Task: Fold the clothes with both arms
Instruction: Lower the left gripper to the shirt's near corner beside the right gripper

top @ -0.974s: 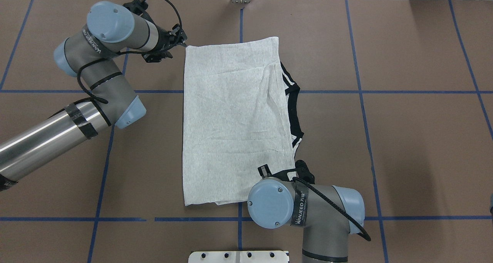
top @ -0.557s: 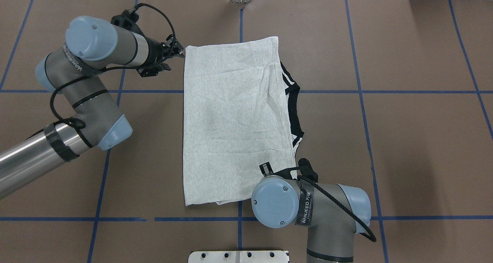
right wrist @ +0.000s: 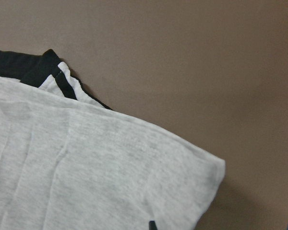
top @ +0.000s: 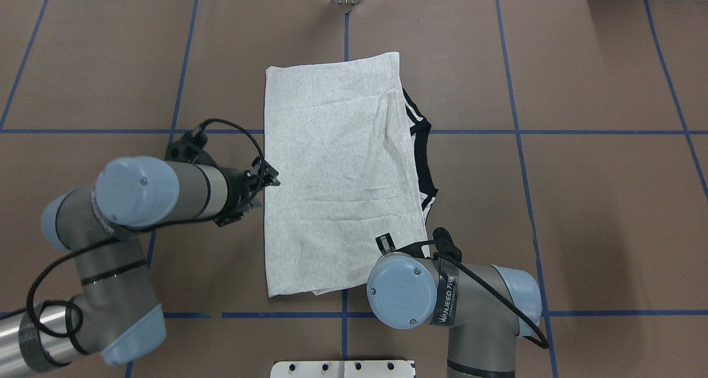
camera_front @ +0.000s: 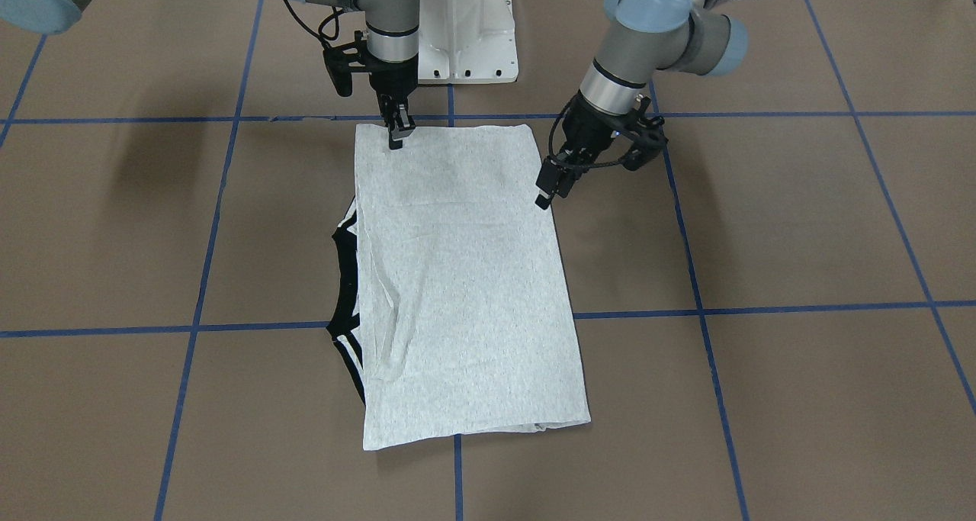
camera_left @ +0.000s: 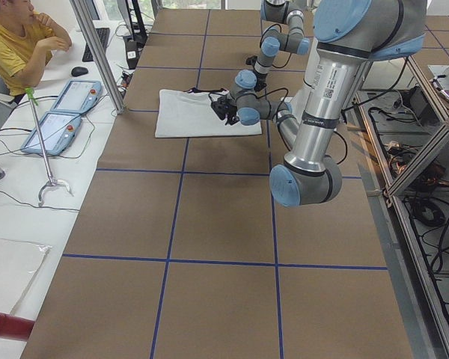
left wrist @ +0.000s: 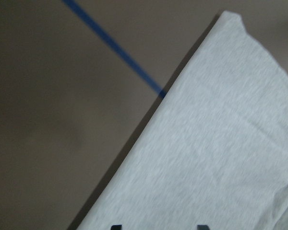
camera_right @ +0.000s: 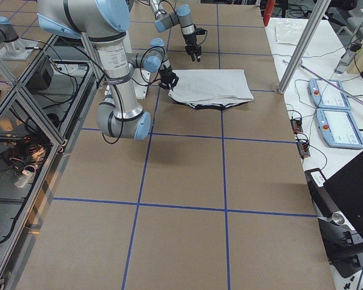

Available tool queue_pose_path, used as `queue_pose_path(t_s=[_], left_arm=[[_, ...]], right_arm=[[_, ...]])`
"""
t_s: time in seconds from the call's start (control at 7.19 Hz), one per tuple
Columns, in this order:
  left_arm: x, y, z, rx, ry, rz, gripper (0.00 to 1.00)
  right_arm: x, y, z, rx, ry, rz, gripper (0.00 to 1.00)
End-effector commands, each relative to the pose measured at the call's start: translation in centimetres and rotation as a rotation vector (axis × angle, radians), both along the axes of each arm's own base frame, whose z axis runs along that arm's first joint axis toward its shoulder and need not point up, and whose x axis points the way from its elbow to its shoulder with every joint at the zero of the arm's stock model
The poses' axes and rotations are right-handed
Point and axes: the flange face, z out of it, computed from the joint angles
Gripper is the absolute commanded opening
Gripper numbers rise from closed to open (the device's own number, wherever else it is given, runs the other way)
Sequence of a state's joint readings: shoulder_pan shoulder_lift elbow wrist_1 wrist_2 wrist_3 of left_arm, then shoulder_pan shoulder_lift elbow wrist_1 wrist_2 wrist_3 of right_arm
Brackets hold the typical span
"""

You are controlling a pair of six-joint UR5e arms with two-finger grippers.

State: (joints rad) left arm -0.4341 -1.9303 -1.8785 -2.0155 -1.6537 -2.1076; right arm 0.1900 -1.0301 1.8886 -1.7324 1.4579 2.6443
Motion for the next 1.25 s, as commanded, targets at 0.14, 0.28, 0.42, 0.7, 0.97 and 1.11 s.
queue_pose_path(t_s=[0.14,0.28,0.42,0.7,0.97,1.11], left_arm=[[4.5,8.8,0.7,-0.114,-0.035,0.060,0.59],[5.1,9.1,1.5,-0.120,-0.053,0.066,0.59],[4.9,9.7,2.6,-0.129,-0.067,0.074,0.58],[5.3,10.8,2.6,-0.135,-0.073,0.091,0.57],[5.7,11.4,2.9,-0.139,-0.085,0.103,0.55],[5.7,11.5,2.7,-0.139,-0.081,0.106,0.44]], right_arm=[[0.5,0.1,-0.4,-0.002,0.001,-0.007,0.00],[0.5,0.2,-0.5,-0.001,-0.001,-0.008,0.00],[0.4,0.3,-0.4,-0.002,0.001,-0.010,0.00],[0.4,0.3,-0.8,-0.004,0.011,-0.010,0.00],[0.3,0.4,-0.9,-0.004,0.014,-0.011,0.00],[0.3,0.4,-0.9,-0.004,0.014,-0.011,0.00]])
